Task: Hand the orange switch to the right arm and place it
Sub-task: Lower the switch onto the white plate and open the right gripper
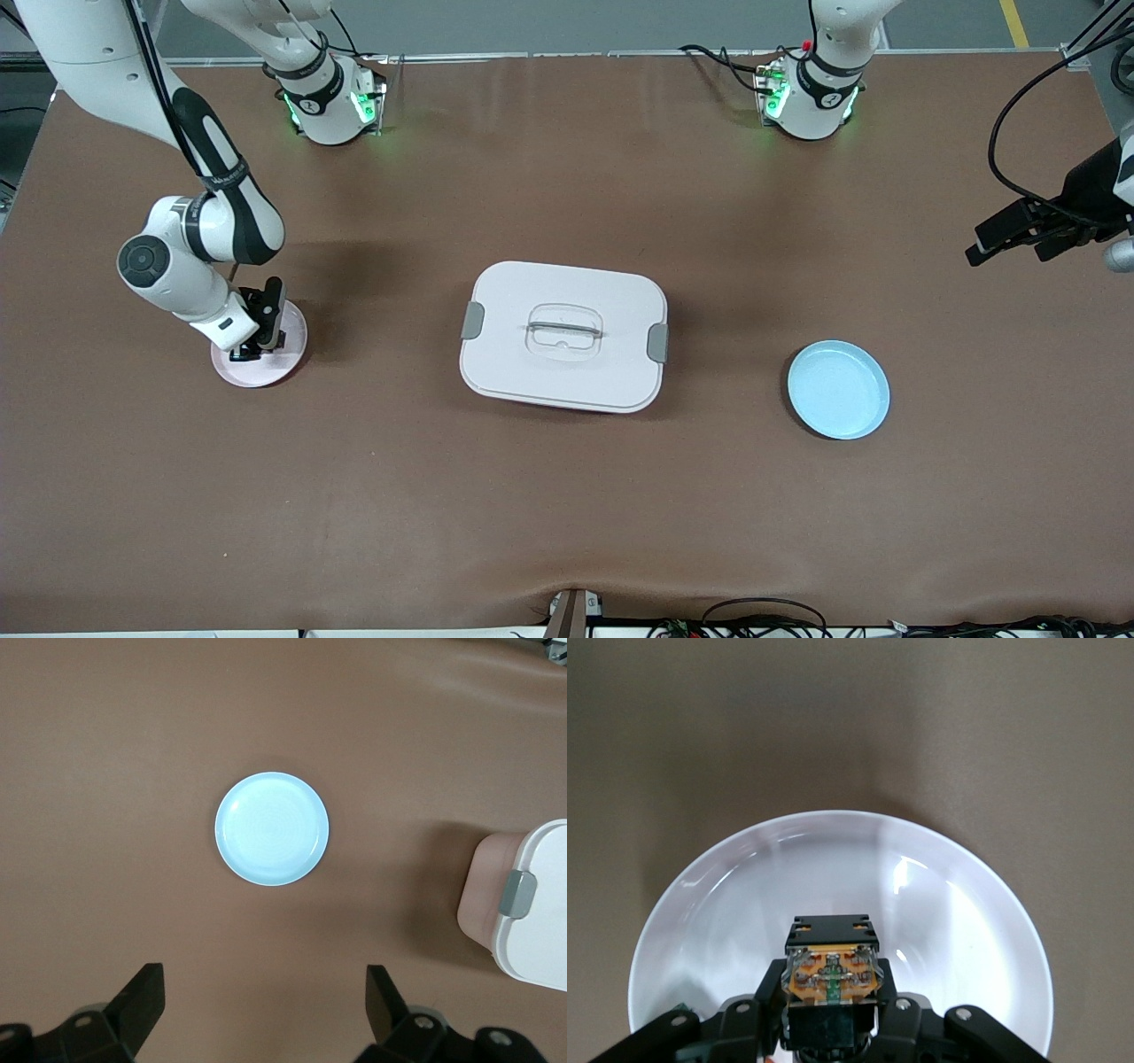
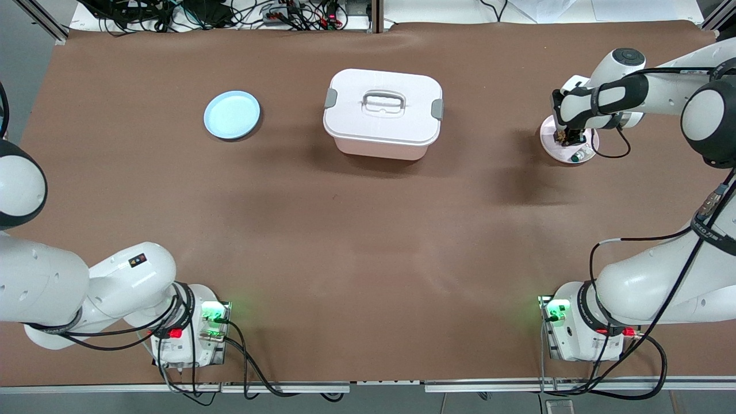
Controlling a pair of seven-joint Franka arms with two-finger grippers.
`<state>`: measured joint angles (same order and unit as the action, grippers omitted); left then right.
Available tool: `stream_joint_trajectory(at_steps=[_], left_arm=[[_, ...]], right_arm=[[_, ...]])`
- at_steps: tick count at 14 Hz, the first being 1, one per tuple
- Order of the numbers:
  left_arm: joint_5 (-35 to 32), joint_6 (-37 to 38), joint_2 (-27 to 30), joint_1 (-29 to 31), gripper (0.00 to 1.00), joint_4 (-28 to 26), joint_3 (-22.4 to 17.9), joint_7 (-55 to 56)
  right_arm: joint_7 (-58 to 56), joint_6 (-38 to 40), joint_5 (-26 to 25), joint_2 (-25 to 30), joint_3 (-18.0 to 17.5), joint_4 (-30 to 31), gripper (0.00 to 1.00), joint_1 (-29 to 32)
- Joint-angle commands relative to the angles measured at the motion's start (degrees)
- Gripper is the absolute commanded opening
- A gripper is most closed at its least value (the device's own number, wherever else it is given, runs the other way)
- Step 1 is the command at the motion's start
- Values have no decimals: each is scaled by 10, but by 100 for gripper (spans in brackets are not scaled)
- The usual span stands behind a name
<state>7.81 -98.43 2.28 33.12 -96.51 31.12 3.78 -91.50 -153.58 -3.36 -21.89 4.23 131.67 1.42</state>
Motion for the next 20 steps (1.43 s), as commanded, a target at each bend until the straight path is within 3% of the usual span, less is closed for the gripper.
stream_joint_trajectory(at_steps=[1, 4, 5, 6, 7, 8, 10, 12, 16, 18, 20], left_arm=[[-14, 14, -10, 3, 100, 16, 5, -7], [-14, 13, -18, -11, 100, 16, 3, -7], [-16, 13, -19, -37, 100, 16, -14, -4], [-27, 13, -18, -88, 100, 16, -65, -2], [-32, 13, -19, -152, 100, 14, -129, 0], [-32, 13, -19, -212, 100, 13, -183, 2], [-32, 14, -18, -300, 100, 12, -269, 3], [-33, 15, -18, -356, 100, 12, -324, 3], [-36, 15, -18, -365, 100, 14, -334, 3], [-36, 15, -17, -364, 100, 14, -332, 3], [-36, 15, -17, -360, 100, 14, -330, 3]], right_arm=[[-9, -12, -7, -5, -9, 2, 0, 11], [-9, -14, -7, -9, -9, 0, 0, 11], [-9, -14, -6, -9, -9, -2, 0, 10], [-9, -15, -6, -10, -9, -4, 0, 10], [-8, -22, -4, -14, -9, -4, 7, 10], [-8, -28, -4, -17, -10, -4, 99, 10], [-8, -29, -3, -20, -10, -7, 100, 10], [-9, -24, -2, -19, -10, -14, 100, 10], [-4, -3, 1, -13, -11, -26, 100, 9], [-1, 66, 15, -9, -12, -57, 100, 7], [1, 142, 61, -1, -12, -91, 100, 6]])
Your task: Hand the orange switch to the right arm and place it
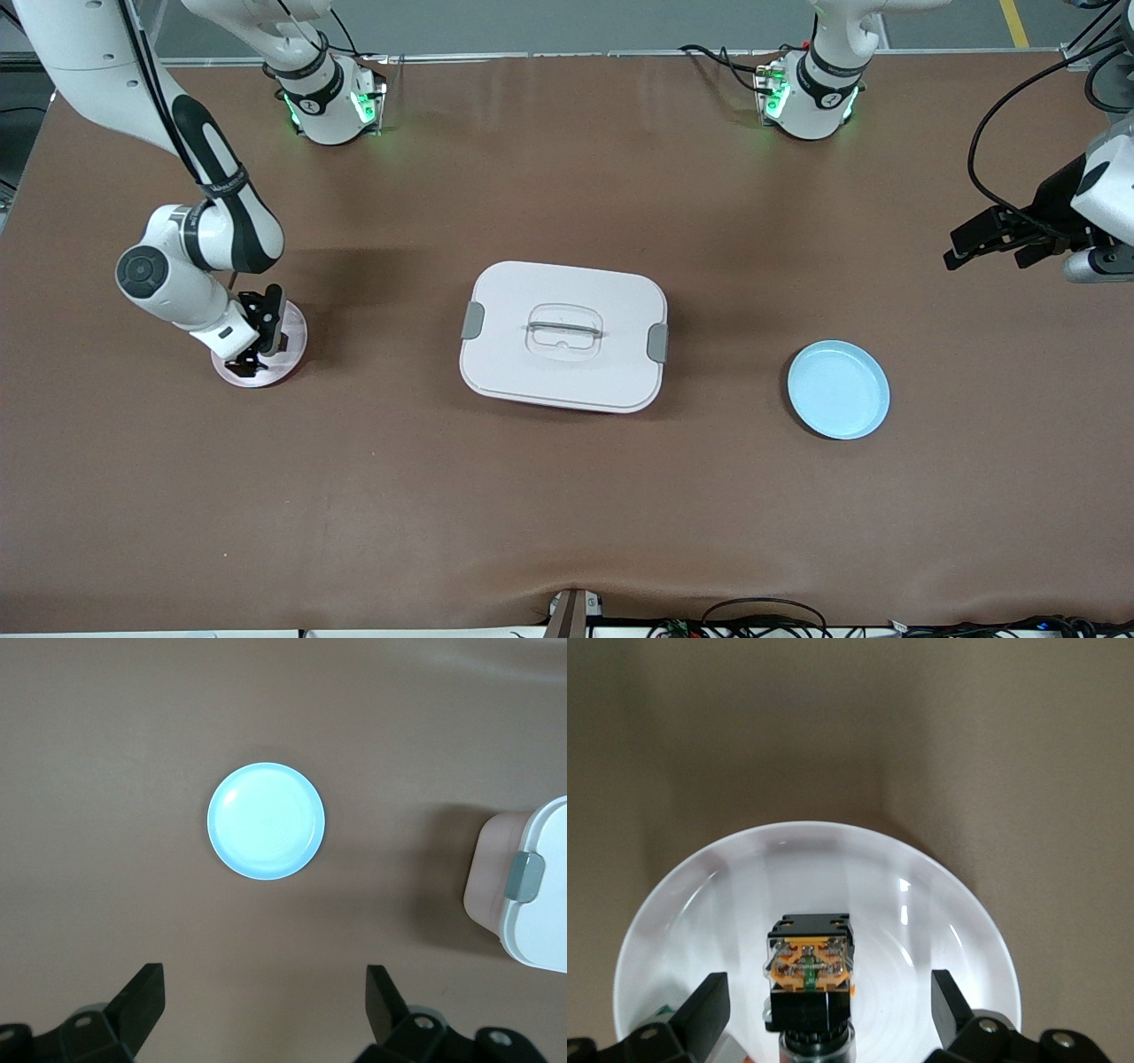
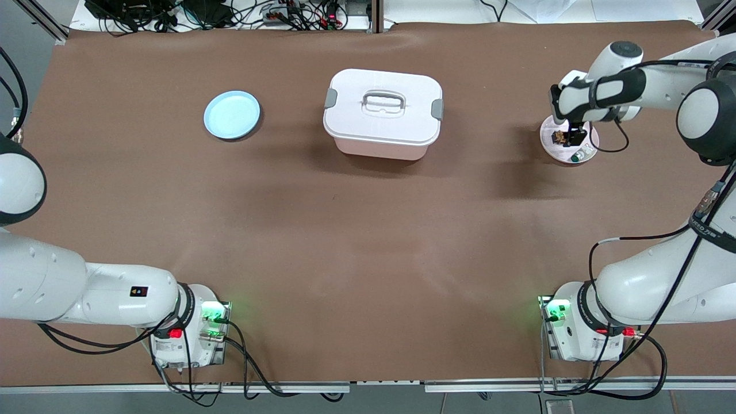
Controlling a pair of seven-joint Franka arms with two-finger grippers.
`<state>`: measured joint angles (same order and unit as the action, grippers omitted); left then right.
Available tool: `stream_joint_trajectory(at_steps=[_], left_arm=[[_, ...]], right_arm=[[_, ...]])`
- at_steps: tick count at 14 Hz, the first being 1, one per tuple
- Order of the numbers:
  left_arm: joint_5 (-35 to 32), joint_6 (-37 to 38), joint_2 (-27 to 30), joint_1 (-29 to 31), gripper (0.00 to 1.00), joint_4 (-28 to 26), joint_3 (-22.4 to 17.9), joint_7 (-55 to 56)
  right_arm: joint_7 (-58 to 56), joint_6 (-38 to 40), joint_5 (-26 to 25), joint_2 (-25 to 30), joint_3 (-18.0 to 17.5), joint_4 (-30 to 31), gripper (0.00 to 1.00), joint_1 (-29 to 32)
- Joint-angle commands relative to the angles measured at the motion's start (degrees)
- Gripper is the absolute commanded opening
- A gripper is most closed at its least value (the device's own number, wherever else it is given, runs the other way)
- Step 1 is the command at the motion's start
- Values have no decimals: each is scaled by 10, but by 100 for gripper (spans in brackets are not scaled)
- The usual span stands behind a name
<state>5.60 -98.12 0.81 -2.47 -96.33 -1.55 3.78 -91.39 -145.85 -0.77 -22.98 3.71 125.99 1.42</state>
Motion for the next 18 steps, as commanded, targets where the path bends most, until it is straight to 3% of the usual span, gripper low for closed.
stream_joint_trajectory(at_steps=[1, 3, 10, 14, 18], left_arm=[[-14, 12, -2, 1, 100, 13, 6, 3], [-14, 12, 0, 38, 100, 15, 46, 4], [-14, 13, 12, 40, 100, 15, 50, 4], [-34, 65, 10, 39, 100, 63, 51, 0], [-35, 78, 10, 40, 100, 65, 50, -1]], right_arm=[[4, 108, 50, 12, -6, -56, 100, 6], [41, 191, 53, 20, -5, -97, 100, 10], [267, 463, 46, 57, -2, -244, 100, 10], [378, 483, 47, 106, -1, -241, 100, 21], [470, 498, 44, 136, -1, -254, 100, 25]])
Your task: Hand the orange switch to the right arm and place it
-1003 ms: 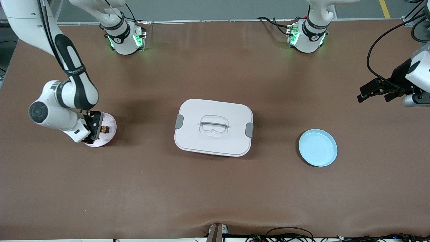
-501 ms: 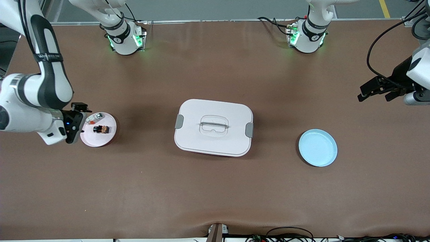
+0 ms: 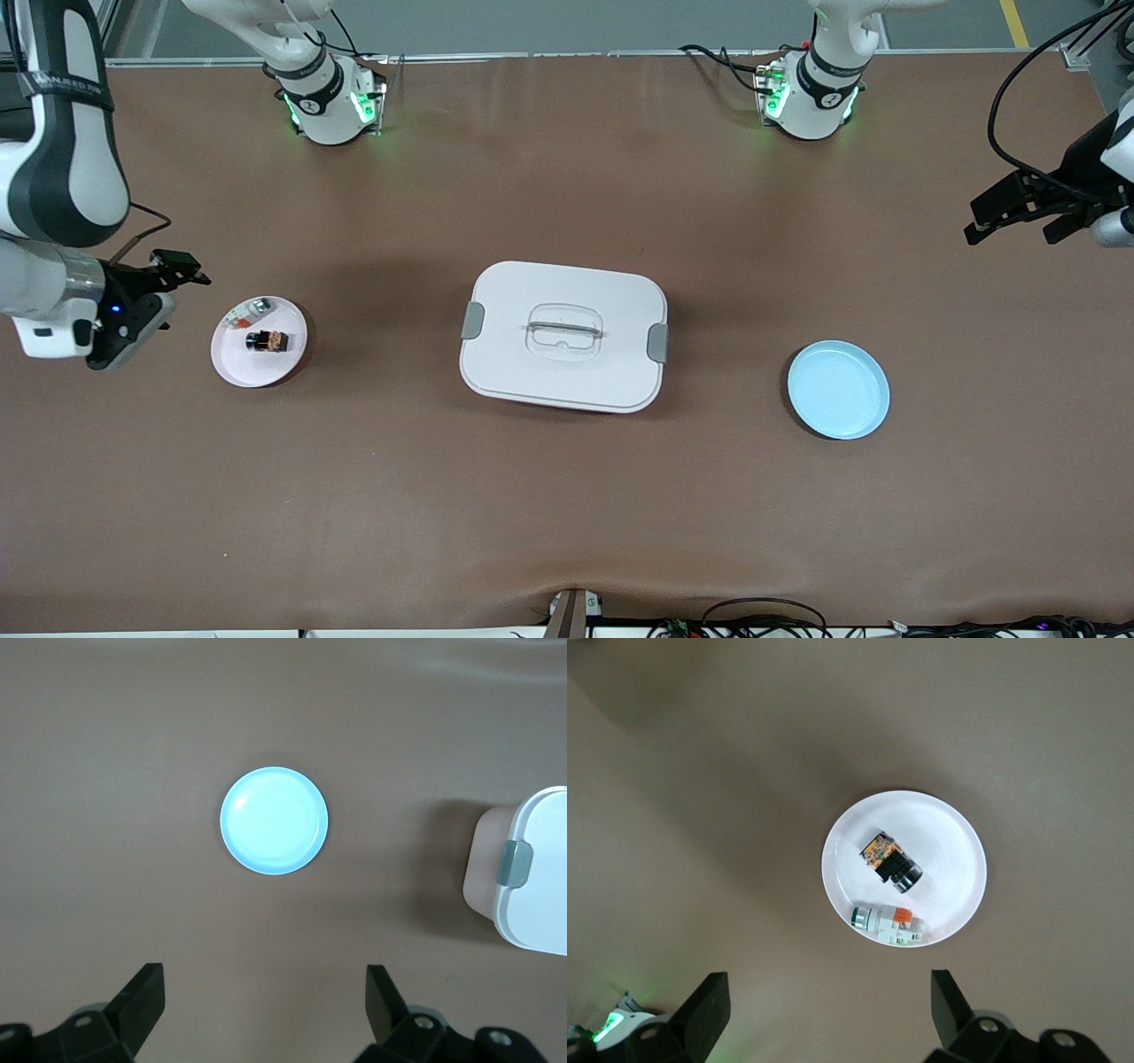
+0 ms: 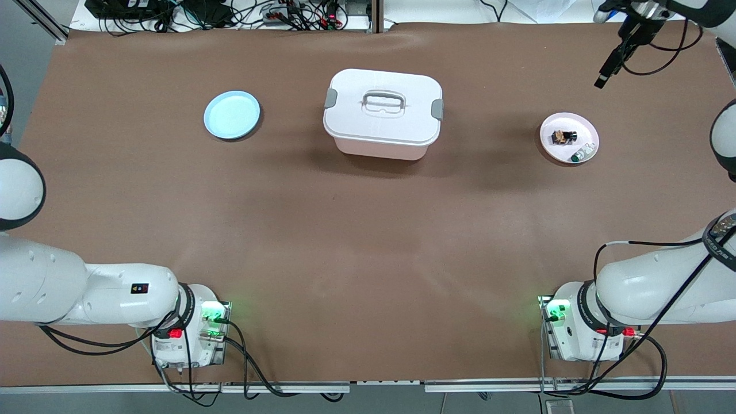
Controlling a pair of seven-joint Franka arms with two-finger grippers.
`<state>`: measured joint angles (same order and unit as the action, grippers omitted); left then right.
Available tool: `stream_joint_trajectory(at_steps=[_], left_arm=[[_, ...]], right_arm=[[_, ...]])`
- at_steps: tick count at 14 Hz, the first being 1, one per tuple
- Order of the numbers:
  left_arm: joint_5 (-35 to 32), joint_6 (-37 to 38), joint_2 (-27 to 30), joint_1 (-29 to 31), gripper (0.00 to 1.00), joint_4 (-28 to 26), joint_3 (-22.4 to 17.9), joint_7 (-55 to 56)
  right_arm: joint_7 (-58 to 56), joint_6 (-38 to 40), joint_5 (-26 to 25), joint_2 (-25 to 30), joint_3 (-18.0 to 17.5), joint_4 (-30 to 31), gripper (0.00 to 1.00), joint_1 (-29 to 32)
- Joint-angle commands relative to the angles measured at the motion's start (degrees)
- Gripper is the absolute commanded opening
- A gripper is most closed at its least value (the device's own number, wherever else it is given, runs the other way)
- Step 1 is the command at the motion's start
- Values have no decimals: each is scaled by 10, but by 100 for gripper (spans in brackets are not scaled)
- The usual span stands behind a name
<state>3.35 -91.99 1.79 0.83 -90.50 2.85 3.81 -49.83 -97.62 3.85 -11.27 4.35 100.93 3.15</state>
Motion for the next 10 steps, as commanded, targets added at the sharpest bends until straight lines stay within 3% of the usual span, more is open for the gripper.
stream_joint_trajectory(at_steps=[1, 6, 10], left_arm=[[-12, 22, 1, 8, 100, 7, 4, -1], [-12, 23, 0, 8, 100, 8, 3, -3], [-12, 23, 1, 7, 100, 10, 7, -1]], right_arm=[[101, 27, -2, 20, -8, -13, 100, 6], [309, 108, -30, 15, -13, -107, 100, -8], [323, 125, -31, 14, -11, -164, 100, -7]])
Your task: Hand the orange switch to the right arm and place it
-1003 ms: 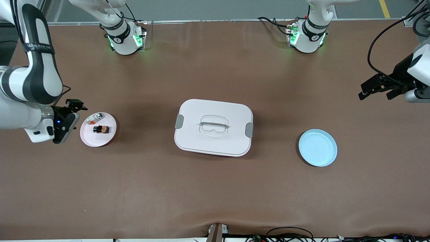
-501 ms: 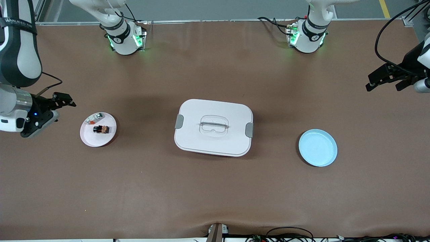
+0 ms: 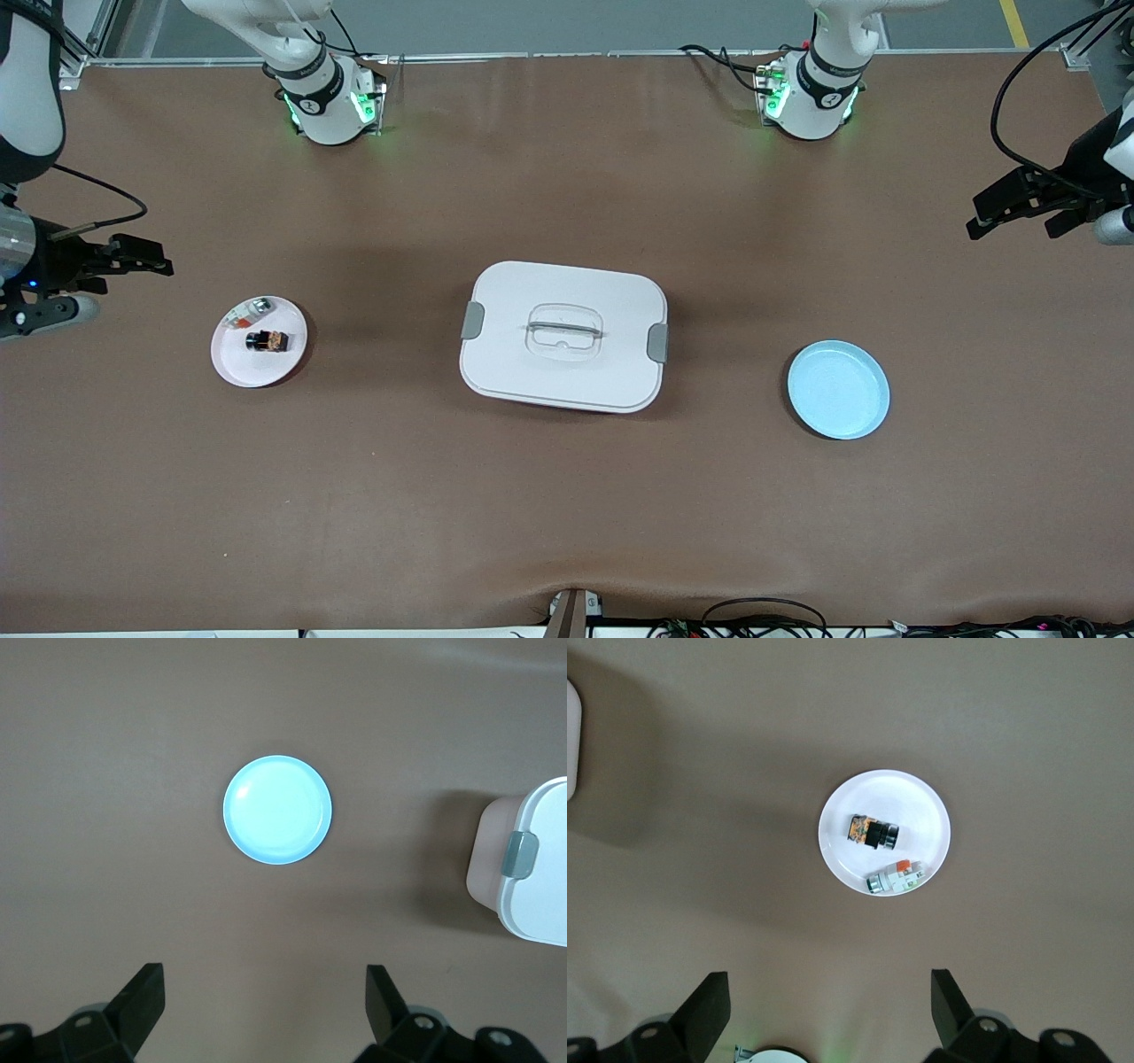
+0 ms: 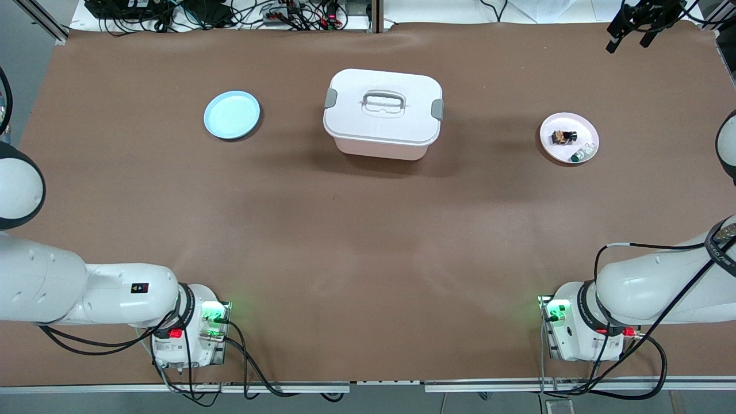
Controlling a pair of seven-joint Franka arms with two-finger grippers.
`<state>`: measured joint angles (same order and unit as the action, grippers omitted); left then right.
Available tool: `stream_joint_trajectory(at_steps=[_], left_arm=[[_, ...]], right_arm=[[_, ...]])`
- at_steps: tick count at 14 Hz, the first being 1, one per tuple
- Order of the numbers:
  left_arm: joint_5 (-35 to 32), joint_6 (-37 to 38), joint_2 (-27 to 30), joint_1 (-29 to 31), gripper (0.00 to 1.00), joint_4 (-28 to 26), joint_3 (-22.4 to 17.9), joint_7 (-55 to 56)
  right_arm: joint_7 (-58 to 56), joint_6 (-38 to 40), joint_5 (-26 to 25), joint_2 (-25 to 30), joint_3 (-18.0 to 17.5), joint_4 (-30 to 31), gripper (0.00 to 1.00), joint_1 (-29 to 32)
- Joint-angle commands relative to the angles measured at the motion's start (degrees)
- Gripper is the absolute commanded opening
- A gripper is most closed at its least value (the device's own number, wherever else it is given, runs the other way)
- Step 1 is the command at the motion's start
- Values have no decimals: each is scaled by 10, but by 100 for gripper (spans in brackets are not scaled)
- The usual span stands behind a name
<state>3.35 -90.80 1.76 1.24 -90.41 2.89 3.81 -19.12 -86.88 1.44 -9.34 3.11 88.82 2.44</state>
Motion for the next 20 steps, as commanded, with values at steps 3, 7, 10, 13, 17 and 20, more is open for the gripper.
stream_joint_trajectory(at_steps=[3, 7, 10, 13, 17, 20], left_arm=[[-12, 11, 1, 3, 100, 9, 5, -2], [-12, 11, 1, 3, 100, 9, 6, -3], [-12, 11, 1, 3, 100, 9, 6, -3], [-12, 11, 1, 3, 100, 9, 6, -2], [-12, 11, 1, 3, 100, 9, 6, -2], [-12, 11, 1, 3, 100, 9, 5, -2]], right_arm=[[48, 40, -10, -12, 1, -89, 100, 1], [141, 40, -9, -11, 0, -97, 100, -1], [167, 40, -6, -11, 1, -113, 100, 2], [168, 28, -7, -6, 3, -113, 100, 5], [168, 54, 0, -2, 4, -110, 100, 11], [164, 53, 2, -2, 0, -115, 100, 7]])
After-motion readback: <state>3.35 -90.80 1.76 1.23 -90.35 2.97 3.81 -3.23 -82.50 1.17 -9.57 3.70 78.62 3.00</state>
